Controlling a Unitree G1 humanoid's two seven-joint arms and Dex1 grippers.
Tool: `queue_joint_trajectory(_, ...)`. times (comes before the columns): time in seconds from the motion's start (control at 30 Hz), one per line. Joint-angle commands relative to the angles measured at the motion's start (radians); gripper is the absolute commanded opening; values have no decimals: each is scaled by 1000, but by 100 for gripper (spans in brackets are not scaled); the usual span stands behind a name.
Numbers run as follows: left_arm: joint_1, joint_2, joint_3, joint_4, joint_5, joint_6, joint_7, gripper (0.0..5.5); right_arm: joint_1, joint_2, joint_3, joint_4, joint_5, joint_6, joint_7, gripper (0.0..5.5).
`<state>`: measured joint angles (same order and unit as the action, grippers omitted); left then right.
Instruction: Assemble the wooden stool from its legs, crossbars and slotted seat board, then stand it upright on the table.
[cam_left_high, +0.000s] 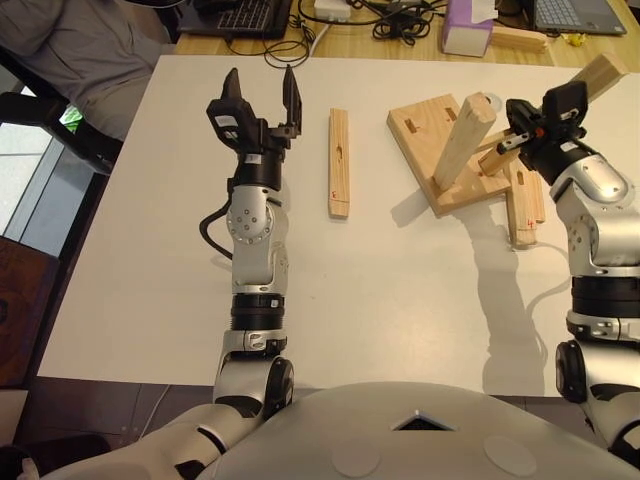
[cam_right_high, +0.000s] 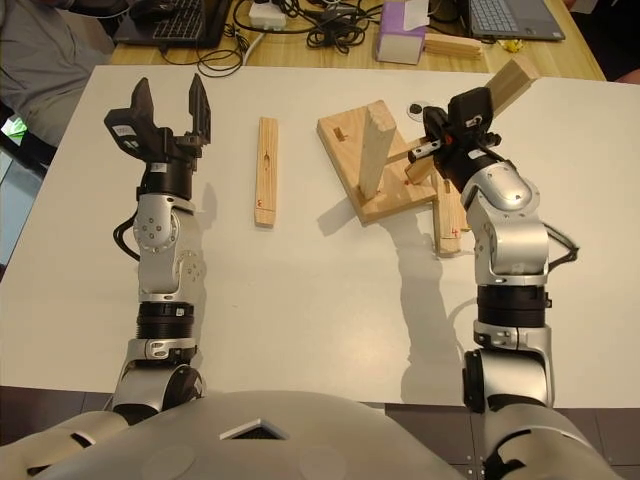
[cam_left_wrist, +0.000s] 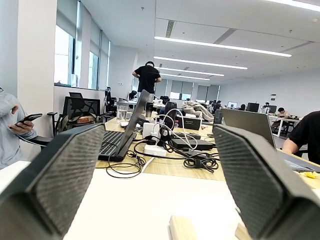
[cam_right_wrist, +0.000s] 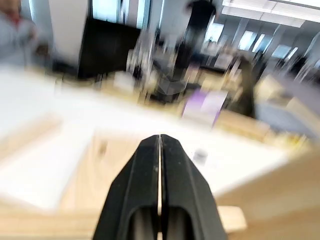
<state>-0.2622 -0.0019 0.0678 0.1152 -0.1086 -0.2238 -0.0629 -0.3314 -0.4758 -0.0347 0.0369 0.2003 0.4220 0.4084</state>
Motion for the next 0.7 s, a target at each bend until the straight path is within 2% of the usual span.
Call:
queue_joint_trajectory(0.03,-2,-2,-5,-18,-1,15,0,398,81,-15,41,73,-27,74,39,4)
queue_joint_trajectory(0.3,-4,3,-5,-20,-2,22,-4,398,-16,102,-116,-71,72,-181,-43,4)
queue_joint_trajectory(0.43,-10,7,-3,-17,-3,23,-6,398,-68,131,-185,-151,122,-245,-78,4)
queue_joint_trajectory(0.53,-12,7,-3,-17,-4,24,-8,398,-48,113,-159,-140,101,-201,-76,4)
queue_joint_trajectory(0.7,-8,3,-5,-23,-2,26,-7,398,95,39,-1,-7,-2,12,-4,4)
